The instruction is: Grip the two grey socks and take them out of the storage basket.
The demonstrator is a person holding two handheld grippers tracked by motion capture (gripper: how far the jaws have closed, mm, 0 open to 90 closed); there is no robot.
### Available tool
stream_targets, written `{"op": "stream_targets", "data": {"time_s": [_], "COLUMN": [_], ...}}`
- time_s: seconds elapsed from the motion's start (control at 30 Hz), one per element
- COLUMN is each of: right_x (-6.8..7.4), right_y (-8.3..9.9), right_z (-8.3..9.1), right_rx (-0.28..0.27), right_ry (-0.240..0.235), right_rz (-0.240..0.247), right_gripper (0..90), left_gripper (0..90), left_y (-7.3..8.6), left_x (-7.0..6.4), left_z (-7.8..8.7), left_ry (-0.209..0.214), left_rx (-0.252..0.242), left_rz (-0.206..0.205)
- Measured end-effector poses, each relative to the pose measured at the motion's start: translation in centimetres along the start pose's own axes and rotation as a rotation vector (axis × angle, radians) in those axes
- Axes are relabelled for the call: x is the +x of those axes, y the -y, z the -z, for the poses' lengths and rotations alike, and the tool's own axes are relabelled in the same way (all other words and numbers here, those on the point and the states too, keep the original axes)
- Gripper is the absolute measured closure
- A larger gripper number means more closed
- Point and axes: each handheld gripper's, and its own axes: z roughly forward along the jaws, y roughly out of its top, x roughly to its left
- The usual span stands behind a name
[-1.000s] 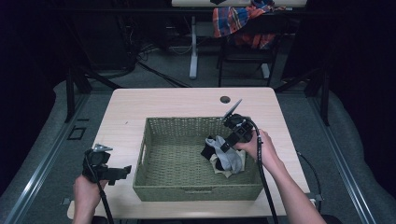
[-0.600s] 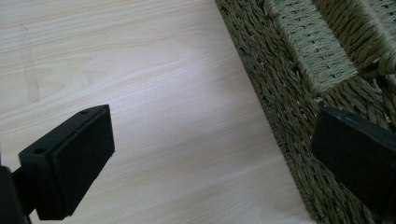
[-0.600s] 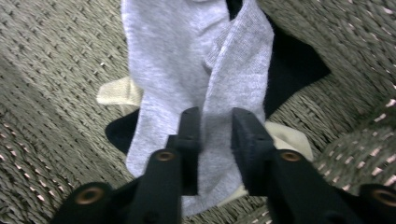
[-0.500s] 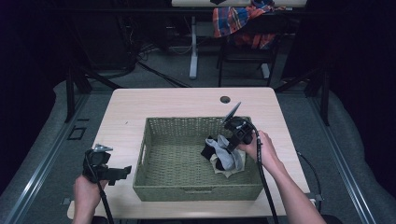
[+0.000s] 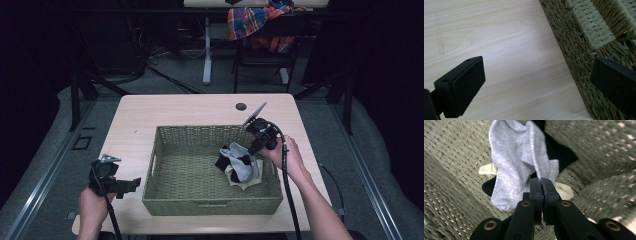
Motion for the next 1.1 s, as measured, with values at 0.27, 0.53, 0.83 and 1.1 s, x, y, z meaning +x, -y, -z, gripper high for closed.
{"op": "stream_targets", "data": {"time_s": [0.27,0.53,0.83,1.1], "right_x": [-0.2,0.0,0.6,0.9], "right_y": [0.3,0.5,0.7,1.0], "right_z": [2.2,4.1,6.0,7.5], "right_rx": [-0.061,-0.11,-0.149,-0.173], "right_ry": [-0.004,0.001,0.017,0.044], "right_rz": [-0.021,-0.019,0.001,0.011], "right_gripper": [88.5,88.5,88.5,88.5], "left_gripper": [0.1,0.1,0.0,0.1], "left_y": [0.0,0.1,0.0,0.1], "left_x": [0.0,0.1,0.0,0.1], "left_z": [0.0,0.0,0.0,-0.1], "left_ry": [-0.001,-0.006,-0.002,0.002], "left_rx": [0.0,-0.004,0.001,0.01], "left_rz": [0.001,0.006,0.002,0.007]}}
